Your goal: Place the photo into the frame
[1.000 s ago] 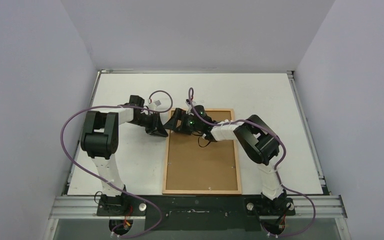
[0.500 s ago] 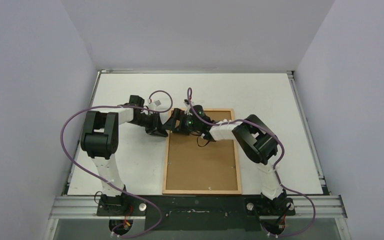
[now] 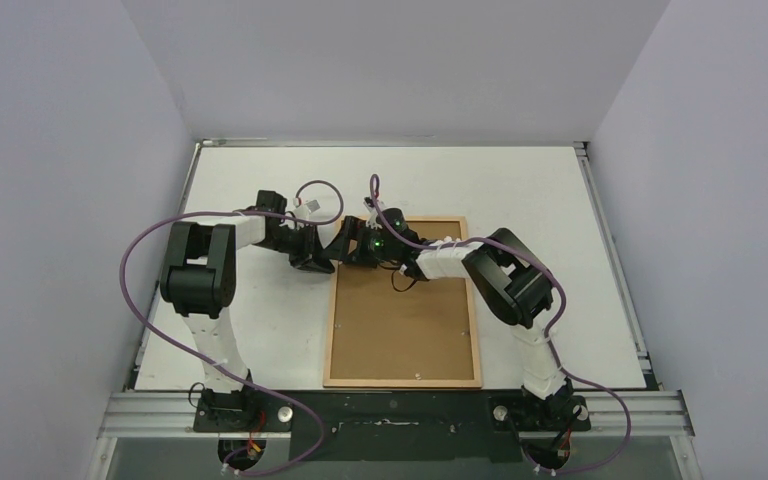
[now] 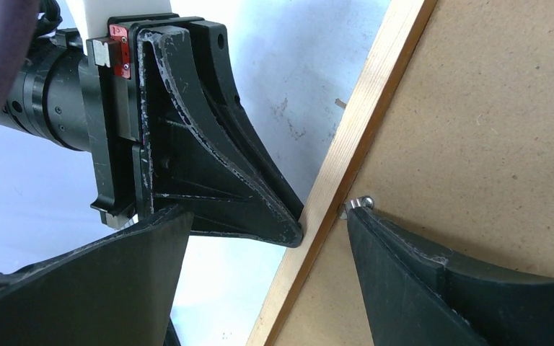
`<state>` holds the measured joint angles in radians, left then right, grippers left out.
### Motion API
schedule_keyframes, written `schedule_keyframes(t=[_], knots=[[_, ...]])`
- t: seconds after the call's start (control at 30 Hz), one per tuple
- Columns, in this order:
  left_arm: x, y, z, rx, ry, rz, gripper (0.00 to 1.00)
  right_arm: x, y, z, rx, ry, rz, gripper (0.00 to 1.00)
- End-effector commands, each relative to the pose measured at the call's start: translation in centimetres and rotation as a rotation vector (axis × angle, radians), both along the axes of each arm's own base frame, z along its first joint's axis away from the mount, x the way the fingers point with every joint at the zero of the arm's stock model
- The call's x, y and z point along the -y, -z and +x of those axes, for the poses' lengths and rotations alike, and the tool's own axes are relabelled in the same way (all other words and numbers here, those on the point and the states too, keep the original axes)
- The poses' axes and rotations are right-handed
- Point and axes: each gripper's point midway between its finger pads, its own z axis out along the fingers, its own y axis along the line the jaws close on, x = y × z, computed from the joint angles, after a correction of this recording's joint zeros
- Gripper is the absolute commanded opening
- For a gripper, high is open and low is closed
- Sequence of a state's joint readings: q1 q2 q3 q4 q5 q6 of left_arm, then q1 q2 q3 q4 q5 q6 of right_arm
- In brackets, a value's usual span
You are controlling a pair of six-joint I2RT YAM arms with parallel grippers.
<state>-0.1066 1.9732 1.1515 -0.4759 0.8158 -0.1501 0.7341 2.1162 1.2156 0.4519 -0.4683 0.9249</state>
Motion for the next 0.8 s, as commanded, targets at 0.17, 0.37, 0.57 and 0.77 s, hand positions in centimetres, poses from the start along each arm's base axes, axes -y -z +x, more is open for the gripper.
schedule_keyframes(t=[0.17, 0.37, 0.57, 0.77], knots=[[-0.9, 1.7, -0.7, -0.022, -0.002, 0.064, 0.09, -0.5, -0.1, 0.0, 0.032, 0.021, -0.01, 0.82], [-0.9, 1.8, -0.7, -0.024, -0.001, 0.064, 0.09, -0.4, 0.6, -0.5, 0.018, 0.06, -0.015, 0.82], [-0.8, 1.7, -0.8, -0.023, -0.003, 0.061, 0.08, -1.0, 0.8, -0.8, 0.025, 0.107, -0.031, 0.82], [-0.8, 1.7, -0.8, -0.023, -0.001, 0.062, 0.08, -1.4, 0.7, -1.6, 0.035, 0.13, -0.045, 0.82]])
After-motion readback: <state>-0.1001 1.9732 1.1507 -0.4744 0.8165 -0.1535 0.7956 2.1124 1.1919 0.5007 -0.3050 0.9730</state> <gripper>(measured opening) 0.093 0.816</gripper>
